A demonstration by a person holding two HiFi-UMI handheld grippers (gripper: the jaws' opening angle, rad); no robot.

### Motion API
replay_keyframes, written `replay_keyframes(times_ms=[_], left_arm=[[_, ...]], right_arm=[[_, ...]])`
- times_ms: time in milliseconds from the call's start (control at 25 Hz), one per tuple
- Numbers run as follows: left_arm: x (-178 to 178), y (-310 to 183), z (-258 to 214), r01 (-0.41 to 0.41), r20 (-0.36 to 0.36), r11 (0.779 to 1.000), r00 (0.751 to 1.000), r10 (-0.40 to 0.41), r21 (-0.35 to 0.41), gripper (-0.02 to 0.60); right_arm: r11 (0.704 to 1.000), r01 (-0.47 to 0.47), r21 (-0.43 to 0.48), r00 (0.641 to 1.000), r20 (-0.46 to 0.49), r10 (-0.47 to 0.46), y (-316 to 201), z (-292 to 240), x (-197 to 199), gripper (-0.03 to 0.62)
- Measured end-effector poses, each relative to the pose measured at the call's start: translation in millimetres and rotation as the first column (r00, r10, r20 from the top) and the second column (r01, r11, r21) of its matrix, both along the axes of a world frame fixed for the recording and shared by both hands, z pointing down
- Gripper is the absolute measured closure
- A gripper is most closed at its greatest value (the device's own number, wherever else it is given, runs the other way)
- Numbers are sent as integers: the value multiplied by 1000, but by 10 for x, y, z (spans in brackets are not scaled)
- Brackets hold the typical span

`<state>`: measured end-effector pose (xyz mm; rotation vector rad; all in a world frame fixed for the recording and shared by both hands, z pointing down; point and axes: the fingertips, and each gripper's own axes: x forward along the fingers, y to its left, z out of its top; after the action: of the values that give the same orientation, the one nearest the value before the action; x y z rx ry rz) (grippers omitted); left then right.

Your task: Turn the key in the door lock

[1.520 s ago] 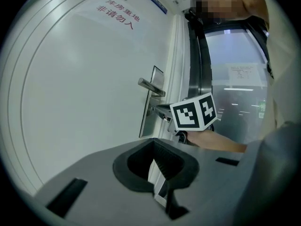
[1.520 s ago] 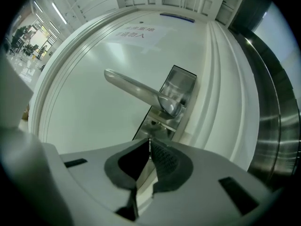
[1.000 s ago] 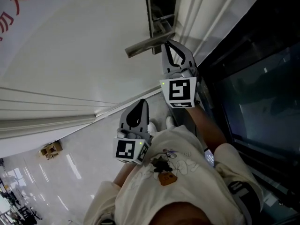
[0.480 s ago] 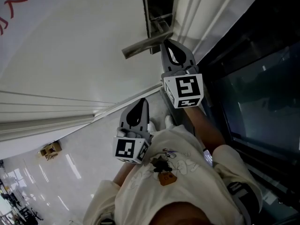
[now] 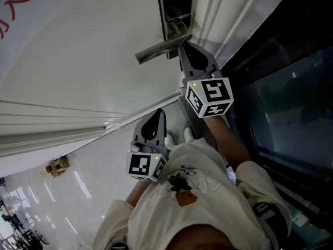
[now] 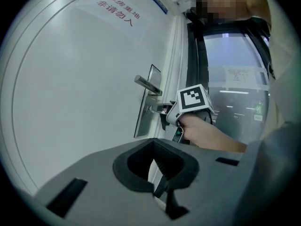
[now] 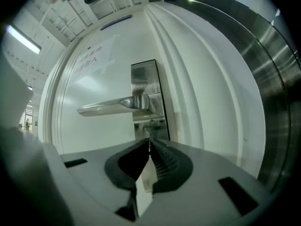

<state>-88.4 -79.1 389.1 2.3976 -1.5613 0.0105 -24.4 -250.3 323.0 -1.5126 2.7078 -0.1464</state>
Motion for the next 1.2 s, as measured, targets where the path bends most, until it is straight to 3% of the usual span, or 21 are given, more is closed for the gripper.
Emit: replay_keyframes(times_ms=[280,480,760,1200], left_arm=[[15,5,5,-1,-3,1000,1000,1,1,575],[6,13,8,0,0,1000,1000,0,-2,575],[36,18,-1,-9,4,1000,1000,9,2,575],[45,17,-28,-10,11,1000,1000,10,5,575]], right_arm=[[998,30,-63,994,107,-23,-19,17,19,576],[989,77,-126,968,246,-44,-31,30,37,572],[984,101,-149,943,329,-47,-41,32,51,571],[957,179,-228,852,522,-35,-63,60,79,568]])
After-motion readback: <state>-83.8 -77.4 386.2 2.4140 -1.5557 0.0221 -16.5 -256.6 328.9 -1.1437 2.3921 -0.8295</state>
